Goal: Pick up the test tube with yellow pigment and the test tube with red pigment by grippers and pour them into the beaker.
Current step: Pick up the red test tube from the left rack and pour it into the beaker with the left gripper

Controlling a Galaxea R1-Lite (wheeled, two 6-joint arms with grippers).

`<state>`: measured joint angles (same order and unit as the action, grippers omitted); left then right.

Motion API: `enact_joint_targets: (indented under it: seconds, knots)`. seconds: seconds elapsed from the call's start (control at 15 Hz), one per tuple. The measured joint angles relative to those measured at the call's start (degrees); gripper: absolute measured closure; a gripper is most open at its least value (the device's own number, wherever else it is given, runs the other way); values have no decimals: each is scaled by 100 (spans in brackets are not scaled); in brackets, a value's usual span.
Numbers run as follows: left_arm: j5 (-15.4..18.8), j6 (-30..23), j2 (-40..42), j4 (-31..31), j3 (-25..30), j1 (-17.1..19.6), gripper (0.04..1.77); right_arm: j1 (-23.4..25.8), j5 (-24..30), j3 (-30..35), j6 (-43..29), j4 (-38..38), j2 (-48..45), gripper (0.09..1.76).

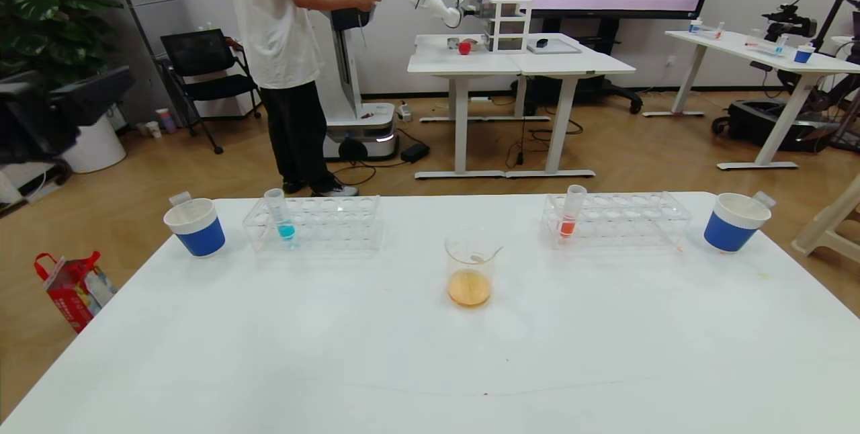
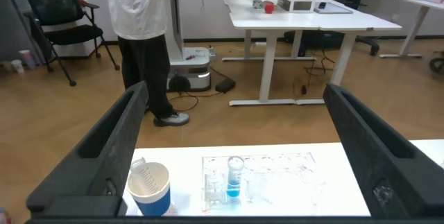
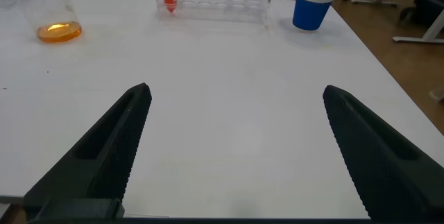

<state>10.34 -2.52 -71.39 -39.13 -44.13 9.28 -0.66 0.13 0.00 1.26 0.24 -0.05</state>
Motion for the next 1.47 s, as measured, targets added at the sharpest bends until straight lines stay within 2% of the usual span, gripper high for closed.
enact_joint_targets:
  seconds: [0.2, 0.47, 0.67, 0.73, 0.87, 0.93, 1.0, 1.2, 1.33, 1.47]
  knots:
    - [204, -28, 1204, 521, 334, -10, 6, 2, 0, 0, 0, 0, 0, 12]
    - [733, -279, 2957, 1052, 885, -22, 6, 0, 0, 0, -2, 2, 0, 12]
    - [973, -406, 4168, 1849, 1134, -60, 6, 0, 2, 0, 0, 2, 0, 12]
    - [1013, -433, 4540, 2142, 1169, -167, 6, 0, 0, 0, -2, 0, 0, 12]
    - [1002, -436, 5171, 2593, 1197, -653, 6, -2, -2, 0, 0, 2, 0, 12]
    - [898, -422, 5444, 2731, 1208, -870, 6, 2, -2, 0, 0, 0, 0, 12]
    - [752, -401, 5678, 2800, 1257, -937, 6, 0, -2, 0, -2, 0, 0, 12]
    - [276, 99, 6365, 2949, 1619, -958, 6, 0, -2, 0, -2, 2, 0, 12]
    - [-290, 486, 6776, 2951, 2142, -958, 6, 0, -4, 0, -2, 2, 0, 12]
    - [-1202, 616, 6985, 2914, 2798, -950, 6, -2, -2, 0, -2, 2, 0, 12]
